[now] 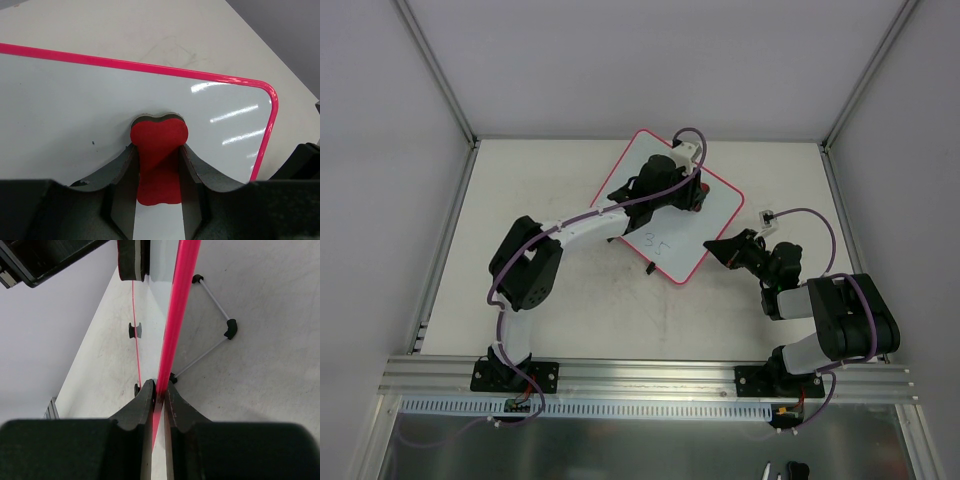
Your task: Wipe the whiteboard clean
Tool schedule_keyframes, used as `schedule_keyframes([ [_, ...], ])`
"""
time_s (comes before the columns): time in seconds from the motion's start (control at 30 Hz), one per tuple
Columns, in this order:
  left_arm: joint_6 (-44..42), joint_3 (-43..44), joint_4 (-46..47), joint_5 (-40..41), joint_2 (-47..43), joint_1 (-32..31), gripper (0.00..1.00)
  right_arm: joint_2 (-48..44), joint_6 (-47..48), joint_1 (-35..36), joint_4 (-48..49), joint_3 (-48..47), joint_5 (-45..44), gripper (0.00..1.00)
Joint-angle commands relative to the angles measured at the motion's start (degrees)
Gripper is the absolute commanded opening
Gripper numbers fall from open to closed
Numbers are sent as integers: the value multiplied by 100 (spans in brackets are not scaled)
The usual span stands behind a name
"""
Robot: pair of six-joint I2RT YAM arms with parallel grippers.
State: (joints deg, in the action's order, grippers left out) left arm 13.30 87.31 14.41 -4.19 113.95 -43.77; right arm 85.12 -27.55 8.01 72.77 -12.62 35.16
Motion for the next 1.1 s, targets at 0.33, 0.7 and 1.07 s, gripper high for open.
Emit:
schedule_keyframes([
  [0.33, -2, -284, -308, 40, -153, 1071, 18, -119, 373, 130, 1485, -170, 255, 0],
  [0.7, -56, -671, -369, -47, -417, 1230, 18, -101, 382, 122, 1485, -170, 255, 0],
  [1.07, 463, -3087, 1123, 93, -1472, 1073, 18, -127, 382, 131, 1485, -170, 264, 0],
])
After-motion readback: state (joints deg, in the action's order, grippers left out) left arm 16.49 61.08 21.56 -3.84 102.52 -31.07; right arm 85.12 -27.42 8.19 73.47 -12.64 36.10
